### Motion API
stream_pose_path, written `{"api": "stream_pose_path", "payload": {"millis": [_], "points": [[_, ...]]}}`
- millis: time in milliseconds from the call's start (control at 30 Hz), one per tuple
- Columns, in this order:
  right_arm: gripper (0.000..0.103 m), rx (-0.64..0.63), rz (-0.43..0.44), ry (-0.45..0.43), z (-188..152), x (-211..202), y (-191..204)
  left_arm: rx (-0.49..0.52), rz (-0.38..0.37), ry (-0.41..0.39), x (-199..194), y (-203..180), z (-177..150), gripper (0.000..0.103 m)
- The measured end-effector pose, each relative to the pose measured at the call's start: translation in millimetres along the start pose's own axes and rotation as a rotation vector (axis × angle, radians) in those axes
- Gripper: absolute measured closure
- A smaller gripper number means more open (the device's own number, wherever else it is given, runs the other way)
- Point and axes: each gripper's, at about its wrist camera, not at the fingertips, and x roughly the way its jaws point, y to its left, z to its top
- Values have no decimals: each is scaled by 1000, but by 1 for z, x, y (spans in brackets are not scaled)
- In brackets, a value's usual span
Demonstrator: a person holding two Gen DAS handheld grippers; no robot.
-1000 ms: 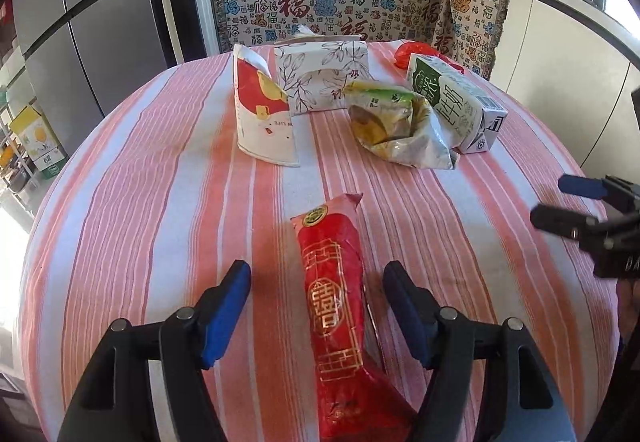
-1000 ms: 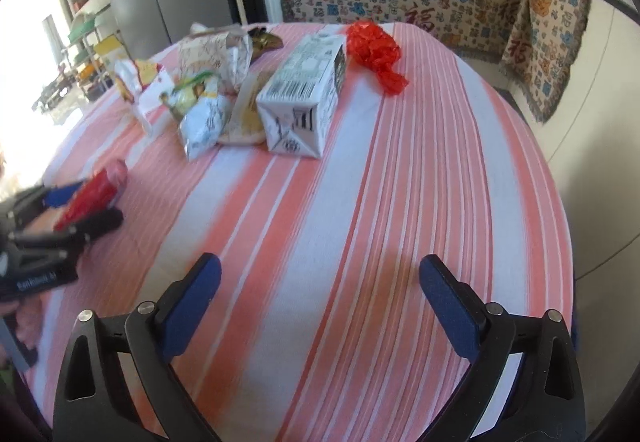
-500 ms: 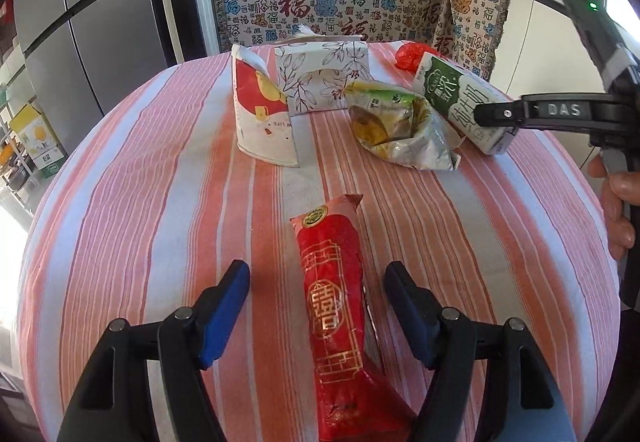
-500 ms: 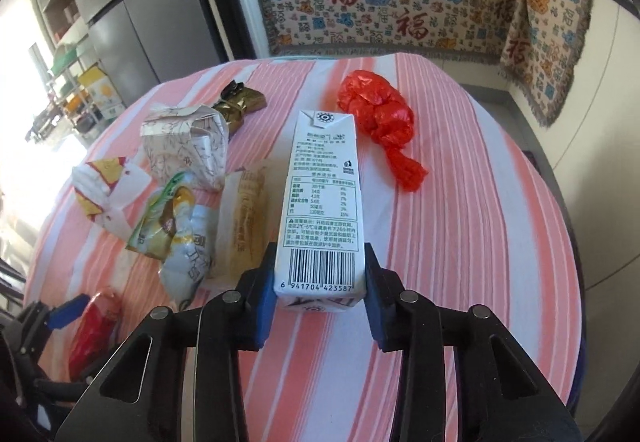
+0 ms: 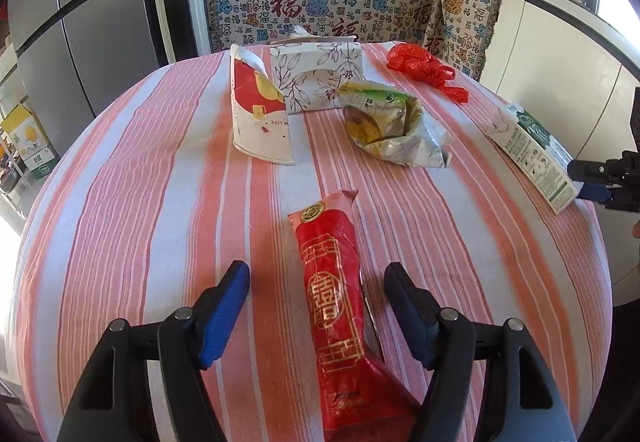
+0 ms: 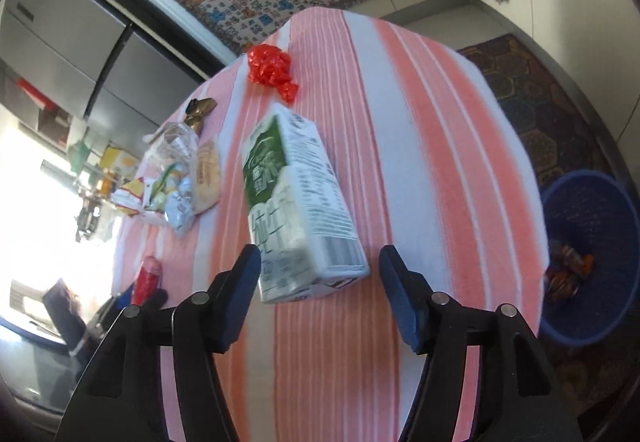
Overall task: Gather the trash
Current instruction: 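Grasp the red snack wrapper with the left gripper while the right gripper grasps the white-green milk carton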
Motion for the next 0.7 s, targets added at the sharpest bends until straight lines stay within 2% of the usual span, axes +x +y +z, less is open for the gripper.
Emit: {"api": "stream_pose_path", "payload": {"millis": [33,167,233,400,467,500,533,567,600,633,700], "points": [[23,-42,-41,-4,1,-1,6,11,-1,5,-2,2,-2,31],[21,-209,-117,-7,9,1,34,5,-27,31,-11,9,-7,32],[16,-292,-147,15,13,8,50,4,-54,39,-14,12,-6,32],[16,-394,-218,95,28,38,70,27,-94,79,-11,13,2,32],[17,-407,-237,111,33,45,72,50,-81,84,-10,11,6,32],[21,-410,-238,117,34,47,73,61,-71,86,-10,9,7,33],[33,-415,-238,129,34,48,73,70,-63,84,-10,8,8,34],[42,-420,-238,138,34,49,74,76,-61,77,-10,7,9,40],[51,-418,-231,136,32,45,73,79,-66,73,-11,6,10,65],[52,-409,-221,126,32,40,72,74,-78,77,-11,6,11,85],[52,-395,-197,98,29,28,70,53,-85,62,-14,7,11,86]]}}
